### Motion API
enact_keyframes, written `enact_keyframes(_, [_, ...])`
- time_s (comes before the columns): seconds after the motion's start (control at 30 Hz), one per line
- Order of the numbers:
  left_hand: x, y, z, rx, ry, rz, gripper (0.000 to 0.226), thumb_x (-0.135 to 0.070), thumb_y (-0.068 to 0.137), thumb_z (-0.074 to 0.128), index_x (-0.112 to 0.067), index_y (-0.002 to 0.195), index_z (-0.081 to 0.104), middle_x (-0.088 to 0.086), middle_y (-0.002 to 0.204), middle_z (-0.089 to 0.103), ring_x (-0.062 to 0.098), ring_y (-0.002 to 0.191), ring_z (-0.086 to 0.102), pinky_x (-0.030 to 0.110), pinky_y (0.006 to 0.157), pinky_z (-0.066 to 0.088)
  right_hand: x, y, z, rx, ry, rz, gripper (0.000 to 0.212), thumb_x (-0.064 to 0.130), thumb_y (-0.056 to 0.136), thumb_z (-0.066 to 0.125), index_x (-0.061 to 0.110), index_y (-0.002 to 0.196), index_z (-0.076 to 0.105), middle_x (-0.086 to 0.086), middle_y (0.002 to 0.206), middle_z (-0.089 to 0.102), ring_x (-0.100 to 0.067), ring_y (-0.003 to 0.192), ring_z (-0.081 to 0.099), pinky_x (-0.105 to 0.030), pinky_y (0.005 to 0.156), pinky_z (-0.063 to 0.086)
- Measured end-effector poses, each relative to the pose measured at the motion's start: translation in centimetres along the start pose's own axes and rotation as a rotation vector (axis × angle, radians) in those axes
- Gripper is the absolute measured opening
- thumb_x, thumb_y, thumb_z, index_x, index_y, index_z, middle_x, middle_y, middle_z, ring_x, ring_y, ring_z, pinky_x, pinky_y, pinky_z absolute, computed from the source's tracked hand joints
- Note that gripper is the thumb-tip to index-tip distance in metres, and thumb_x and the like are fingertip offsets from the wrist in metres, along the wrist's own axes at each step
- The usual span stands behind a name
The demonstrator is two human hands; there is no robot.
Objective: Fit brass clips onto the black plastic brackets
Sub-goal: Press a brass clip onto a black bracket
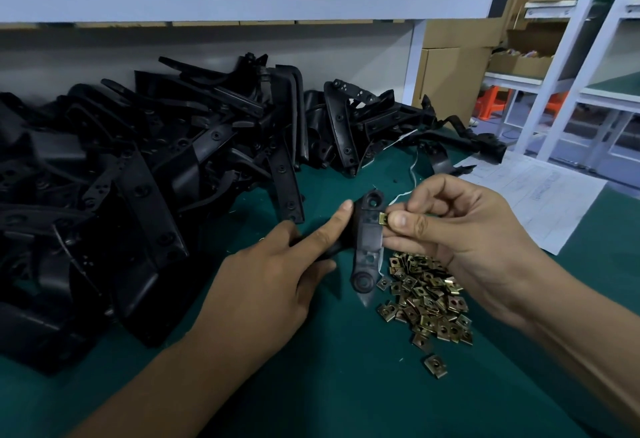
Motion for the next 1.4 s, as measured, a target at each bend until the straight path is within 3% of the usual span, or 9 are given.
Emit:
enact_keyframes(0.27, [-0.5, -0.1, 0.0, 0.004, 0.143, 0.006, 0.067, -0.039, 0.101, 0.053, -0.045, 0.162, 0.026, -0.004, 0.085, 0.042, 0.015, 0.055, 0.040, 0.033, 0.041, 0.043, -0.1, -0.5, 0.3, -0.129, -0.149, -0.038, 0.022, 0.002, 0.066, 0.084, 0.006, 0.076, 0.066, -0.008, 0.072, 0.071, -0.022, 0.078, 0.078, -0.034, 0.069, 0.065])
enact_keyframes(0.43, [-0.5, -0.3, 0.0, -0.015, -0.076, 0.021, 0.066, -0.048, 0.102, 0.048, -0.056, 0.159, 0.017, -0.010, 0.090, 0.046, 0.013, 0.063, 0.048, 0.036, 0.053, 0.053, 0.9, 0.0, 0.0, 0.075, -0.116, 0.019, 0.036, 0.010, 0.063, 0.086, 0.003, 0.091, 0.065, -0.009, 0.078, 0.069, -0.022, 0.077, 0.075, -0.034, 0.072, 0.064])
enact_keyframes(0.6, [0.0, -0.4, 0.0, 0.002, -0.238, 0.064, 0.061, -0.055, 0.100, 0.048, -0.063, 0.155, 0.022, -0.013, 0.094, 0.053, 0.013, 0.079, 0.057, 0.037, 0.068, 0.055, 1.4, 0.0, -0.2, 0.290, -0.289, -0.049, 0.049, 0.009, 0.083, 0.077, 0.018, 0.130, 0.067, 0.002, 0.096, 0.068, -0.011, 0.085, 0.066, -0.022, 0.082, 0.056])
enact_keyframes(0.77, [0.3, -0.3, 0.8, 0.057, -0.349, 0.085, 0.061, -0.053, 0.100, 0.051, -0.066, 0.153, 0.023, -0.011, 0.103, 0.061, 0.016, 0.093, 0.064, 0.042, 0.079, 0.055, 0.6, -0.2, -0.3, 0.385, -0.342, -0.046, 0.036, 0.017, 0.095, 0.070, 0.021, 0.130, 0.069, -0.022, 0.112, 0.061, -0.031, 0.103, 0.064, -0.028, 0.088, 0.057])
enact_keyframes(0.87, [0.2, -0.3, 1.1, 0.101, -0.383, 0.124, 0.058, -0.056, 0.101, 0.049, -0.063, 0.154, 0.025, -0.009, 0.104, 0.061, 0.017, 0.094, 0.064, 0.043, 0.079, 0.055, 0.3, -0.4, -0.2, 0.485, -0.354, 0.035, 0.039, 0.026, 0.097, 0.065, 0.026, 0.135, 0.065, -0.021, 0.124, 0.064, -0.030, 0.116, 0.066, -0.031, 0.091, 0.057])
enact_keyframes(1.07, [0.0, -0.4, 0.9, 0.100, -0.396, 0.177, 0.054, -0.061, 0.101, 0.043, -0.068, 0.151, 0.025, -0.008, 0.101, 0.061, 0.018, 0.088, 0.065, 0.046, 0.074, 0.055, 0.3, -0.4, -0.1, 0.448, -0.386, -0.041, 0.030, 0.027, 0.086, 0.074, 0.018, 0.115, 0.074, -0.035, 0.111, 0.061, -0.040, 0.094, 0.062, -0.044, 0.086, 0.054])
enact_keyframes(1.2, [0.1, -0.4, 0.4, 0.008, -0.345, 0.117, 0.057, -0.053, 0.104, 0.049, -0.061, 0.155, 0.025, -0.013, 0.107, 0.061, 0.015, 0.093, 0.064, 0.041, 0.076, 0.056, 0.6, 0.1, -0.5, 0.305, -0.380, -0.147, 0.027, 0.022, 0.086, 0.079, 0.020, 0.113, 0.075, -0.021, 0.091, 0.063, -0.025, 0.083, 0.062, -0.031, 0.079, 0.057])
enact_keyframes(1.3, [0.5, -0.3, 0.0, -0.098, -0.267, 0.016, 0.058, -0.052, 0.106, 0.047, -0.064, 0.155, 0.019, -0.013, 0.095, 0.058, 0.010, 0.082, 0.059, 0.038, 0.069, 0.055, 0.2, 0.3, -1.0, 0.254, -0.749, -0.206, 0.012, 0.033, 0.087, 0.077, 0.032, 0.098, 0.076, 0.001, 0.084, 0.062, -0.007, 0.078, 0.060, -0.019, 0.073, 0.049])
enact_keyframes(1.4, [1.3, -0.3, -0.2, -0.139, -0.222, -0.096, 0.062, -0.056, 0.098, 0.047, -0.072, 0.150, 0.016, -0.010, 0.082, 0.052, 0.007, 0.074, 0.053, 0.034, 0.064, 0.051, -0.8, 0.1, -0.8, 0.380, -1.159, -0.255, 0.006, 0.034, 0.087, 0.081, 0.036, 0.093, 0.079, 0.012, 0.086, 0.061, -0.010, 0.087, 0.060, -0.015, 0.074, 0.043])
Point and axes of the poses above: each hand's wrist, its own y-axis towards the middle knuckle, its own z-axis out of the palm, x = y × z, the point moved 4 cm from there along y, towards the middle knuckle
